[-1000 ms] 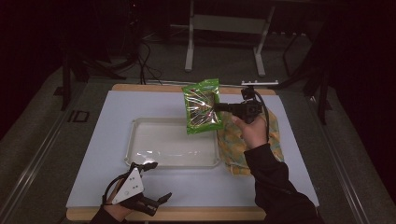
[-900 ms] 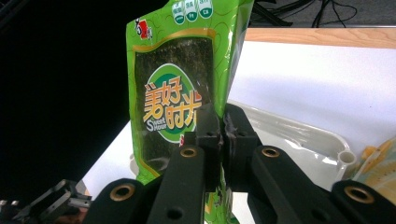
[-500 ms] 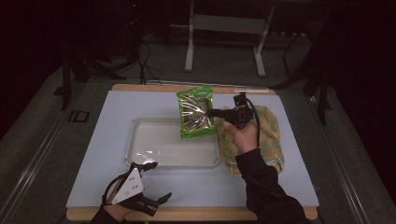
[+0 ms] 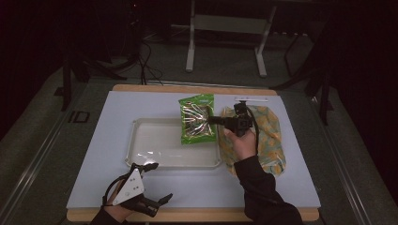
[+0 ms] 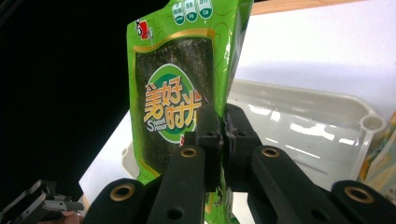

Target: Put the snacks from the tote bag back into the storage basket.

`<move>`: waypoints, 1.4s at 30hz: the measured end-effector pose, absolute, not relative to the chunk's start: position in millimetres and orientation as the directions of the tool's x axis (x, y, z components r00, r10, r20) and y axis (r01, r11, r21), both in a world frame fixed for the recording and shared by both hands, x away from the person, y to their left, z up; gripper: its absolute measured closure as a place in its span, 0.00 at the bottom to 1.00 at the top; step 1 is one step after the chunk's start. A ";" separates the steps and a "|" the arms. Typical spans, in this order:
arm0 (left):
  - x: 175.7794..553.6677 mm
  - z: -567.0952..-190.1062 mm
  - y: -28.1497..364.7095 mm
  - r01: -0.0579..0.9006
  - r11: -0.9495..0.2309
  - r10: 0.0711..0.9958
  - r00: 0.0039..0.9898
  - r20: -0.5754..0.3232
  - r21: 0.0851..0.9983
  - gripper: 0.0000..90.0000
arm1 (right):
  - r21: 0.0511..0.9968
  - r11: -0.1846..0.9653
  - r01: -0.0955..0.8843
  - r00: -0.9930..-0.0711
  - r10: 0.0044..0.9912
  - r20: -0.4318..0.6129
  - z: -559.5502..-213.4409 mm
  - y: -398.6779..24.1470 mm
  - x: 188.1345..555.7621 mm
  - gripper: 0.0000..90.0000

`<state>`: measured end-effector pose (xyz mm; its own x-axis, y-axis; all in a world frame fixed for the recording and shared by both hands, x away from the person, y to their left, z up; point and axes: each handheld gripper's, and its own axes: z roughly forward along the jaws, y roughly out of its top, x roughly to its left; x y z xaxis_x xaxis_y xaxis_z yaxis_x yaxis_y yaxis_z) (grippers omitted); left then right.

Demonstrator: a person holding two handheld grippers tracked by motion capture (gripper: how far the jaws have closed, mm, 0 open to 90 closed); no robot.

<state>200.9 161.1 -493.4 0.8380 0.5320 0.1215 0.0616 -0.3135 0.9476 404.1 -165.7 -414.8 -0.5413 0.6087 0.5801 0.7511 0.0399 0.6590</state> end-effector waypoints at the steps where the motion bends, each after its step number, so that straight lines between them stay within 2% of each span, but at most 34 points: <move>1: 200.8 -493.3 161.2 0.062 -0.316 0.532 0.838 0.122 0.947 0.01 | 0.655 0.036 0.755 -0.536 0.609 0.585 -418.0 -165.7 403.5 0.96; 42: 200.5 -494.2 160.6 0.057 -0.335 0.526 0.840 0.136 0.940 0.01 | 0.567 0.014 0.824 -0.448 0.629 0.636 -482.9 -163.2 382.2 0.96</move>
